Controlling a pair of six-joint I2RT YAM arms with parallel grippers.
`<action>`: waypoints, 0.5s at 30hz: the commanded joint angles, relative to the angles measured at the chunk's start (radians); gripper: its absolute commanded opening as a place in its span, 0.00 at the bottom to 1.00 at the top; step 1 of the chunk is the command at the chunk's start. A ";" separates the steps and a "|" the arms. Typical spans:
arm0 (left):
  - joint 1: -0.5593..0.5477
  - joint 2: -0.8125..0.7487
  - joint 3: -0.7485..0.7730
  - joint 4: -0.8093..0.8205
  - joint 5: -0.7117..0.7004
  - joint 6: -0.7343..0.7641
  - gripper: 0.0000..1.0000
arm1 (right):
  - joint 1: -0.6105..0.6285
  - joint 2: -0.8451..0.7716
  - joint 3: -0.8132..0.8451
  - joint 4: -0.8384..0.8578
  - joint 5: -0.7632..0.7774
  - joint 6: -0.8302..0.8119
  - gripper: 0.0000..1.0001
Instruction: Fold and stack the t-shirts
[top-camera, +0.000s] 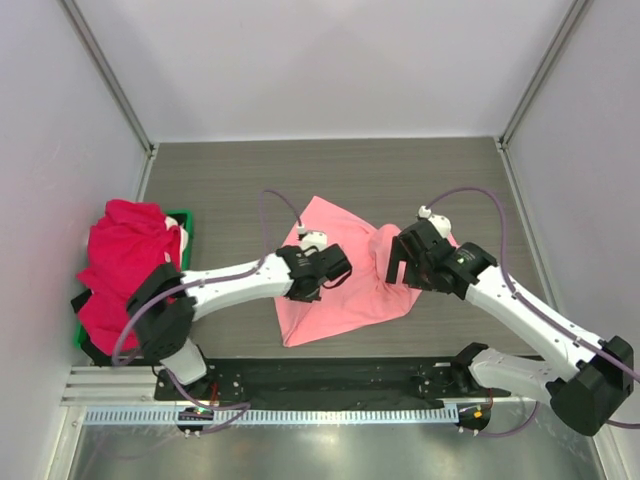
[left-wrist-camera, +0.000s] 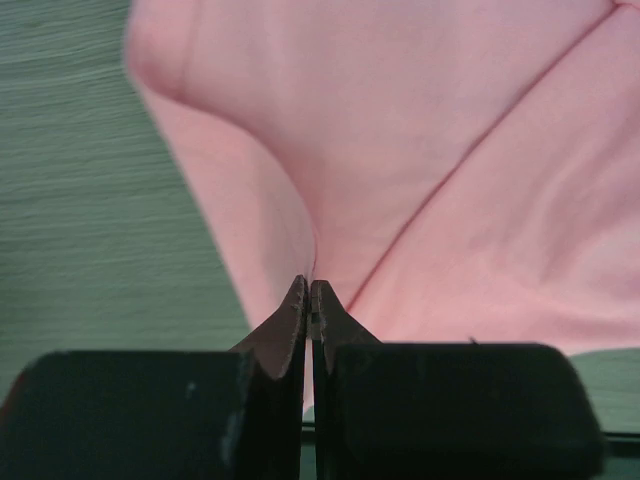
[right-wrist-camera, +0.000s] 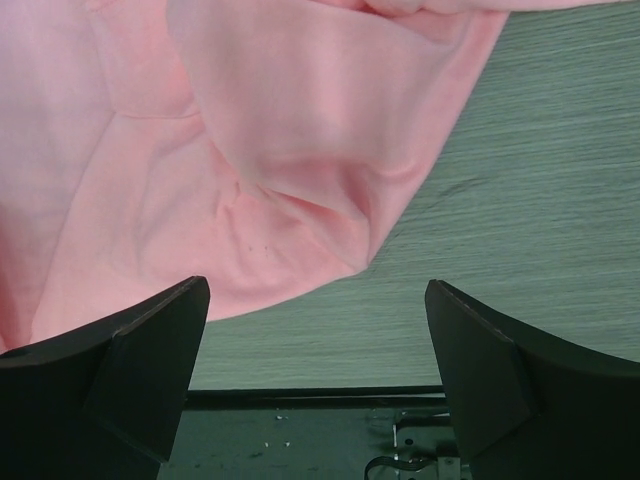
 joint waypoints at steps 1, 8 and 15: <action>0.022 -0.198 -0.057 -0.116 -0.110 -0.089 0.00 | -0.002 0.056 0.046 0.064 -0.090 -0.026 0.95; 0.163 -0.572 -0.270 -0.125 -0.049 -0.111 0.00 | 0.054 0.338 0.282 0.124 -0.115 -0.054 0.89; 0.229 -0.692 -0.339 -0.122 0.002 -0.052 0.00 | 0.081 0.689 0.550 0.122 -0.066 -0.072 0.78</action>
